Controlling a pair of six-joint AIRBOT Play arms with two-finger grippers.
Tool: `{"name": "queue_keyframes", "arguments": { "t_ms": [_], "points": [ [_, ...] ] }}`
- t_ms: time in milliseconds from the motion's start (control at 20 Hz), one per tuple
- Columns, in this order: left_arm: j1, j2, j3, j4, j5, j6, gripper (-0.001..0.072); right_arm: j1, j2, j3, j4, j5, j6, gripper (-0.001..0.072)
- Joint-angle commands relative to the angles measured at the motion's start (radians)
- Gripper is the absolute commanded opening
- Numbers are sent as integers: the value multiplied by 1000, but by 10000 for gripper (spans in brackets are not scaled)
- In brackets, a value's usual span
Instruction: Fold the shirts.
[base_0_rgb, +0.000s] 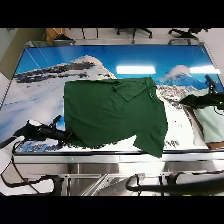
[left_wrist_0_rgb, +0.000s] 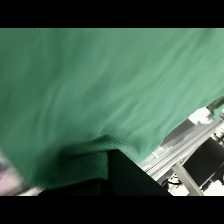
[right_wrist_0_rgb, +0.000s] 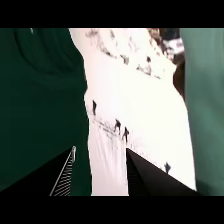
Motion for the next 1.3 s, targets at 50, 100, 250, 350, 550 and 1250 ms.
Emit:
{"name": "queue_keyframes", "arguments": {
  "t_ms": [50, 100, 250, 350, 550, 1250],
  "points": [
    [-15, -85, 155, -55, -85, 30, 16, 5, 0, -114, -60, 59, 63, 395],
    [-15, -94, 188, -55, -92, 30, 16, 16, 0, -166, -60, 36, 63, 395],
    [-15, -119, 262, -56, -108, 27, 16, 55, -8, -291, -30, -2, 53, 394],
    [-15, -135, 289, -57, -116, 27, 16, 93, -19, -336, 12, -2, 46, 392],
    [-14, -134, 290, -57, -121, 27, 16, 162, -18, -341, 98, 0, 3, 245],
    [-12, 414, 1020, -172, -294, -103, 15, -76, 488, 393, 586, 77, -90, 17]
  ]
}}
